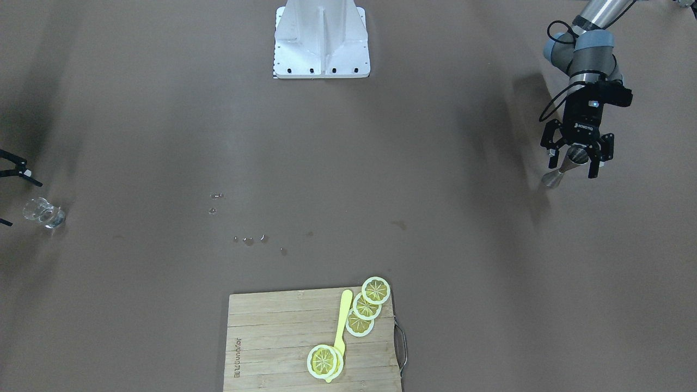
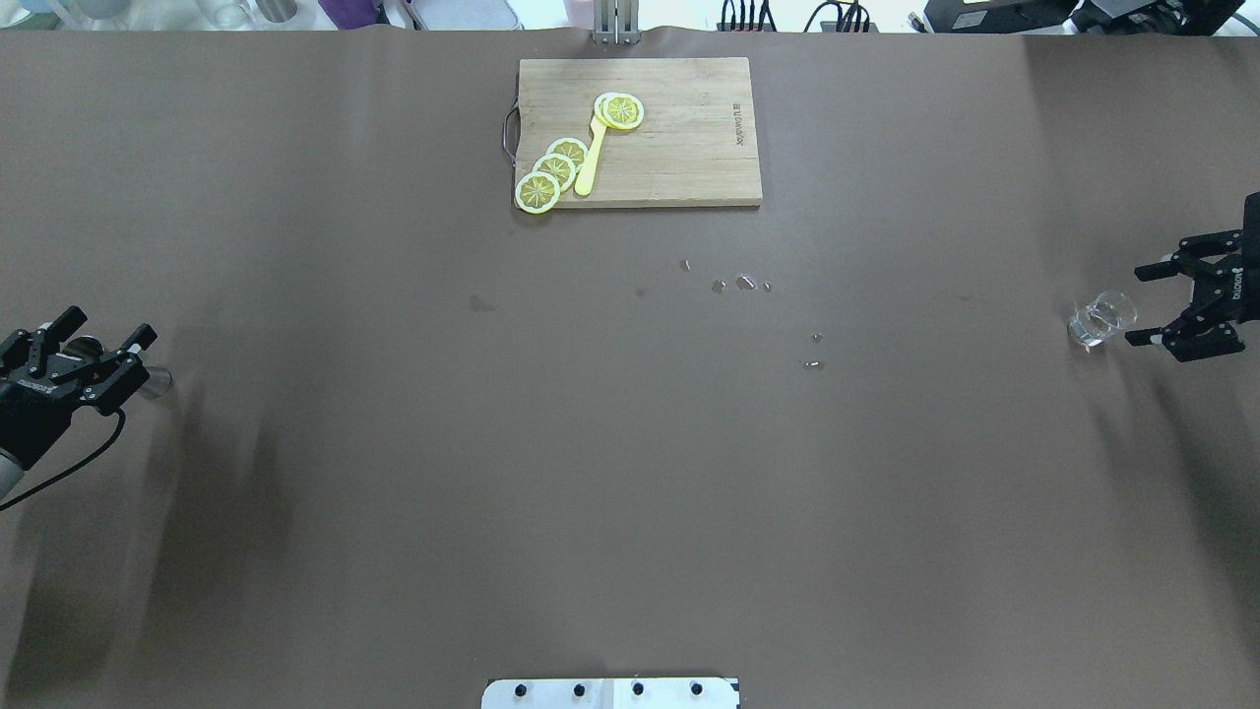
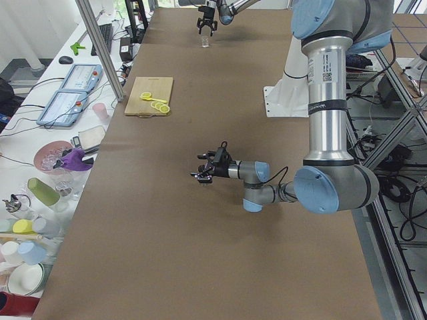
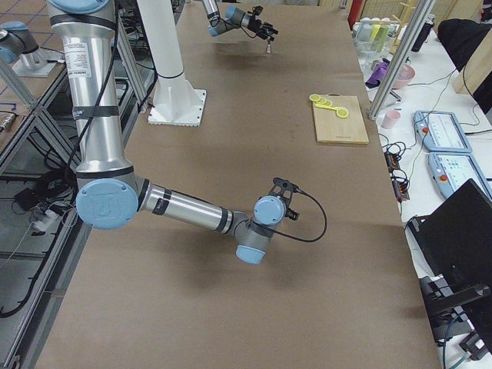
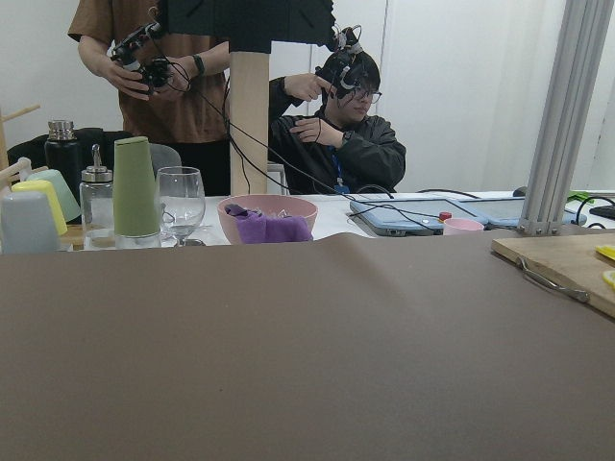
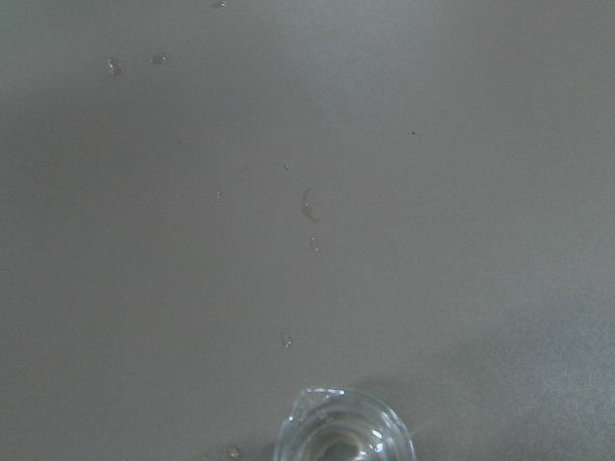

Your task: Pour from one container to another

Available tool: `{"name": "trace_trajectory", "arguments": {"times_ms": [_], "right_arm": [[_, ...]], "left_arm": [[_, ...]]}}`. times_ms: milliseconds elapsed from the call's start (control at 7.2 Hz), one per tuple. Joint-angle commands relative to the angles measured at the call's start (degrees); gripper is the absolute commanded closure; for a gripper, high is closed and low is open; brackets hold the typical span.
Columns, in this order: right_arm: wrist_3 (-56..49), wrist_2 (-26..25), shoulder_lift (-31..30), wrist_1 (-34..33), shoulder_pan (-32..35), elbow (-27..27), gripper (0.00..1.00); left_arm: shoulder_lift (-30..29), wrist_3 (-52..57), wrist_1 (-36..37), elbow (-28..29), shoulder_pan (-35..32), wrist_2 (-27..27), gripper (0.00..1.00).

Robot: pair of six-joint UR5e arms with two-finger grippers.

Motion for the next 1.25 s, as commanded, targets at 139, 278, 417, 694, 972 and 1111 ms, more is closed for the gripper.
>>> {"name": "trace_trajectory", "arguments": {"times_ms": [139,278,417,694,972,1111], "right_arm": [[0.0,-1.3,0.0,0.7,-2.0,-0.5,0.00],[0.0,-1.4,0.1,0.7,-2.3,-0.5,0.00],[-0.1,-2.4,0.2,0.7,-2.8,-0.6,0.00],[-0.2,-3.1,0.4,0.8,-3.4,-1.9,0.00],[-0.2,-3.3,1.2,3.4,-3.6,-4.4,0.00],[-0.1,-3.3,1.6,3.4,-3.7,-4.4,0.00]], "left_arm": [[1.6,0.4,0.1,-3.0,0.0,0.1,0.03],[2.9,0.3,-0.3,-3.3,0.0,0.1,0.03],[3.8,0.3,-1.0,-3.1,0.1,0.2,0.03],[4.5,0.2,-2.9,-2.4,1.3,0.4,0.03],[4.5,0.2,-3.6,-1.5,5.3,6.4,0.03],[3.8,0.1,-3.8,0.0,6.9,9.5,0.03]]}}
